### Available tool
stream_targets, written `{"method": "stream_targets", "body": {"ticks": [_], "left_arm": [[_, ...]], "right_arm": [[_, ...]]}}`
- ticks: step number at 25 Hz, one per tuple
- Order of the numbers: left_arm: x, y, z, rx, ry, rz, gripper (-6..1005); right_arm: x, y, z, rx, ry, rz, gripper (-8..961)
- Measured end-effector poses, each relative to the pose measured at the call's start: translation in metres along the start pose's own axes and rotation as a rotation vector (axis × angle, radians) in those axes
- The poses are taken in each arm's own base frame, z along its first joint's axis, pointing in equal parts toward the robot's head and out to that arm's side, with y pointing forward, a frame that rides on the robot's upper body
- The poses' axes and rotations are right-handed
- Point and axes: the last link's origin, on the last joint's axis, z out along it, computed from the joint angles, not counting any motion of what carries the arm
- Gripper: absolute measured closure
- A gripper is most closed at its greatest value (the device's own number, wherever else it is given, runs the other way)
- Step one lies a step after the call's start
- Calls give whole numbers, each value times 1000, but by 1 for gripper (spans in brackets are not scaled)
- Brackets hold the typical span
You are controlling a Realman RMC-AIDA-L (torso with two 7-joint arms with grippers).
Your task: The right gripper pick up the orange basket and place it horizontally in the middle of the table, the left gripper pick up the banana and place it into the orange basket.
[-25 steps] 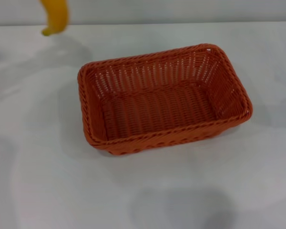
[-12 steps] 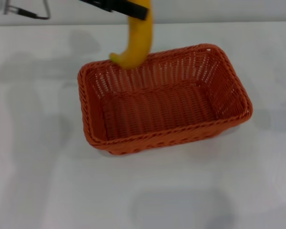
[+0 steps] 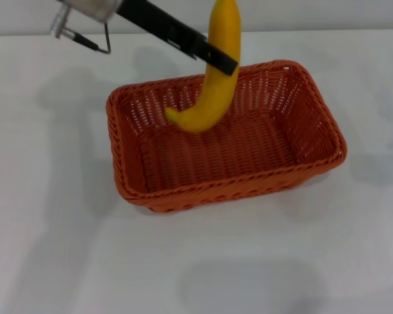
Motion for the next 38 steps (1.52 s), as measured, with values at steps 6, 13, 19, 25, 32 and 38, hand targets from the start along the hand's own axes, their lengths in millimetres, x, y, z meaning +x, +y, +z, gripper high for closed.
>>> {"method": "stream_targets", "body": {"ticks": [6,13,19,25,32,38], "left_arm": [[-2,5,24,29,-54,7,380],[0,10,46,87,-122,66,356],[5,11,49,89,-99,85,335],[11,4,38,100,14,75,166],[-2,-22,8,120,397,50,133],[-73,-56,-40,256,905,-57,132]], "right_arm": [[-1,-2,-1,2,-3,-4,304],[0,-7,-4,13,-2,-11,303],[0,-9,-5,15,-2,-14,302],[1,-11,-7,19,2,-14,301],[1,-12,-8,24,4,-15,301],[1,-15,-8,36,1,-14,300]]}}
